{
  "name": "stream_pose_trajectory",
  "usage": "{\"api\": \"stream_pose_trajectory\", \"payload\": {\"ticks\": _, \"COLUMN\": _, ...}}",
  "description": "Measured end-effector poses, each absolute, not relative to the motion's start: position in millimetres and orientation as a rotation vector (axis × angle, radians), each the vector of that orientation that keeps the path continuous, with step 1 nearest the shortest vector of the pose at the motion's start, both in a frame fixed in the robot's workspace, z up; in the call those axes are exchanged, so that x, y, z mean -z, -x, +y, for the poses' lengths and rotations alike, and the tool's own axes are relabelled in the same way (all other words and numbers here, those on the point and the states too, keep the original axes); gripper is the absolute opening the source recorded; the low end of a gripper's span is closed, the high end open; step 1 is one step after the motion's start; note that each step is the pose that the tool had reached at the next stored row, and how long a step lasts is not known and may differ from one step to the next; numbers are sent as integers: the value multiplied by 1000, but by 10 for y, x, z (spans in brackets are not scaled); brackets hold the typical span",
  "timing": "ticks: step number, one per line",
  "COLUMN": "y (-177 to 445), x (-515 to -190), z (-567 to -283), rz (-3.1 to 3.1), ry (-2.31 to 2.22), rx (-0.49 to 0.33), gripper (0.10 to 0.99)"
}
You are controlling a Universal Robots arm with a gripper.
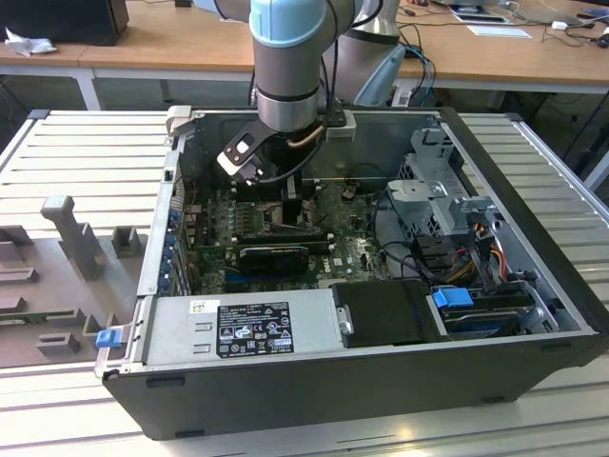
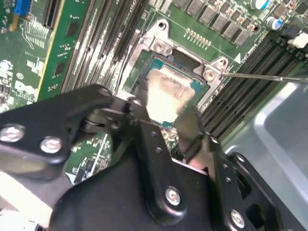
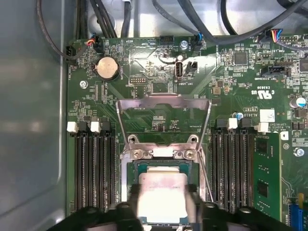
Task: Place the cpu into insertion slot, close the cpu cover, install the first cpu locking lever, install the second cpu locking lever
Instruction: 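Place the cpu into insertion slot, then close the cpu cover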
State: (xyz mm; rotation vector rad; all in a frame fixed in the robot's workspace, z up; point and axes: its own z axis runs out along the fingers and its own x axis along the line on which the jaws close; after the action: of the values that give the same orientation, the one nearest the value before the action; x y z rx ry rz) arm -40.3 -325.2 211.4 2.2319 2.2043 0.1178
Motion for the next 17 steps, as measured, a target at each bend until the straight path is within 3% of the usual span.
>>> {"api": "stream_pose_trajectory", "payload": {"ticks": 3, "y": 401, "x": -2120, "z": -3256, "rz": 2203, "ry": -2231, "rx": -115, "gripper": 275}}
{"api": "stream_pose_trajectory", "payload": {"ticks": 4, "y": 401, "x": -2123, "z": -3256, "rz": 2203, "ry": -2230, "rx": -114, "gripper": 275}}
{"api": "stream_pose_trajectory", "payload": {"ticks": 5, "y": 401, "x": -2127, "z": -3256, "rz": 2202, "ry": -2229, "rx": -113, "gripper": 153}}
{"api": "stream_pose_trajectory", "payload": {"ticks": 6, "y": 401, "x": -2128, "z": -3256, "rz": 2202, "ry": -2229, "rx": -113, "gripper": 106}}
{"api": "stream_pose_trajectory", "payload": {"ticks": 17, "y": 401, "x": -2223, "z": -3256, "rz": 2202, "ry": -2229, "rx": -112, "gripper": 106}}
